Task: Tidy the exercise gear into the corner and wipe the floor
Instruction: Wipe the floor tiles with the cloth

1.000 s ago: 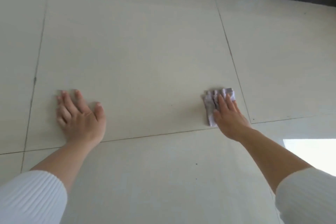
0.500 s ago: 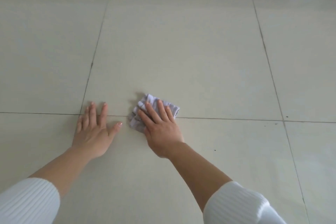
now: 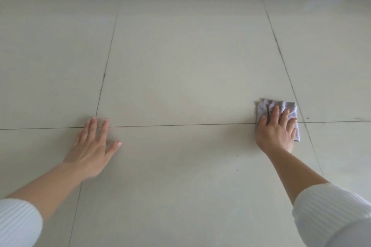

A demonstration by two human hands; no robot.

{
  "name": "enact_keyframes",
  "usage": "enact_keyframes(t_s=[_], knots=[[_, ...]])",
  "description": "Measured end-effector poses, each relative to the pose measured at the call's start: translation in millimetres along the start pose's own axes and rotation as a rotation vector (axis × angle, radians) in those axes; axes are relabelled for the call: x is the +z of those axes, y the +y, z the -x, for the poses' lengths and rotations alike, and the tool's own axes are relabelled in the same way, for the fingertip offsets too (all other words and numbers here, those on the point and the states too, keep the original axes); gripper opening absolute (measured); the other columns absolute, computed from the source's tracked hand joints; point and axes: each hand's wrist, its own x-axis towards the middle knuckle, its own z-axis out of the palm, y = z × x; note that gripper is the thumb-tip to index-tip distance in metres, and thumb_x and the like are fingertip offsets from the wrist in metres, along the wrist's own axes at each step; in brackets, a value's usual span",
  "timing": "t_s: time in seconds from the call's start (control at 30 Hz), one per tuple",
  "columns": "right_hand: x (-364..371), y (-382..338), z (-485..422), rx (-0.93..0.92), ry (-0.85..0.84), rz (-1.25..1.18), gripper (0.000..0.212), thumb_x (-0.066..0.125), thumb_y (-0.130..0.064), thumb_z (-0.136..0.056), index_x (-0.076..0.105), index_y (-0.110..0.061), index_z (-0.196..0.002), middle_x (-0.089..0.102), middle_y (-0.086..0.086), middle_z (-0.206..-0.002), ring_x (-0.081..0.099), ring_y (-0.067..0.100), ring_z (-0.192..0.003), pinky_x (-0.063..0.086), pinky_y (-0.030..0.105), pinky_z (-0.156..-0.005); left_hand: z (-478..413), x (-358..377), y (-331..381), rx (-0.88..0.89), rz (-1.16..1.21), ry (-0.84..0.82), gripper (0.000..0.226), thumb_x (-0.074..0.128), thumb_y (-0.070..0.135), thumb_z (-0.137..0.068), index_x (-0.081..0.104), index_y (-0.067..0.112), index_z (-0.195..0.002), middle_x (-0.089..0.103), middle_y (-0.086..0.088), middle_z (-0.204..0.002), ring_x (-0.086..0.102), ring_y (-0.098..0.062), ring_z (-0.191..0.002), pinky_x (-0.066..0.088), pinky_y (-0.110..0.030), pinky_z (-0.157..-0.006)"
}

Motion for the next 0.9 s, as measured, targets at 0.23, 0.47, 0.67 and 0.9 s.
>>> enact_keyframes(t_s=[0.23,0.47,0.67,0.9], knots=[[53.1,-76.7,102.9,-0.113,-0.007,-0.007,0.056,0.018,-0.037,-0.101,-0.002,-0.03,-0.153,-0.011,-0.002,-0.16,-0.014,0.028,-0.146,-0.009,0.042,-0.118,-9.9,16.5,-24.1,0.061,0.089,0.035,0.092,0.003,0.073,-0.076,-0.025,0.021,-0.146,-0.026,-0.011,-0.156,-0.023,-0.022,-0.145,-0.003,-0.04,-0.12],[100.1,-158.0,186.2,-0.64,-0.118,0.147,0.056,0.016,-0.035,-0.099,0.002,-0.029,-0.153,-0.005,-0.002,-0.161,-0.012,0.033,-0.146,-0.009,0.043,-0.117,-16.1,23.3,-52.1,0.188,0.126,0.106,0.099,-0.006,0.079,-0.066,-0.024,0.022,-0.145,-0.03,-0.003,-0.154,-0.028,-0.015,-0.142,-0.008,-0.035,-0.117],[115.1,-159.7,204.6,-1.199,-0.197,0.373,0.055,0.023,-0.04,-0.1,0.013,-0.029,-0.153,0.01,-0.001,-0.161,0.0,0.035,-0.147,0.004,0.05,-0.118,-13.5,32.5,-73.7,0.085,0.189,0.158,0.101,-0.002,0.081,-0.068,-0.015,0.024,-0.15,-0.023,-0.013,-0.157,-0.023,-0.023,-0.145,-0.005,-0.038,-0.118],[77.2,-86.3,151.4,-1.219,-0.145,0.421,0.055,0.032,-0.046,-0.1,0.021,-0.03,-0.152,0.013,-0.002,-0.16,0.007,0.024,-0.148,0.011,0.039,-0.119,-11.3,35.7,-70.3,0.067,0.224,0.159,0.087,0.014,0.072,-0.084,-0.019,0.026,-0.149,-0.027,-0.012,-0.156,-0.027,-0.022,-0.143,-0.006,-0.04,-0.119]])
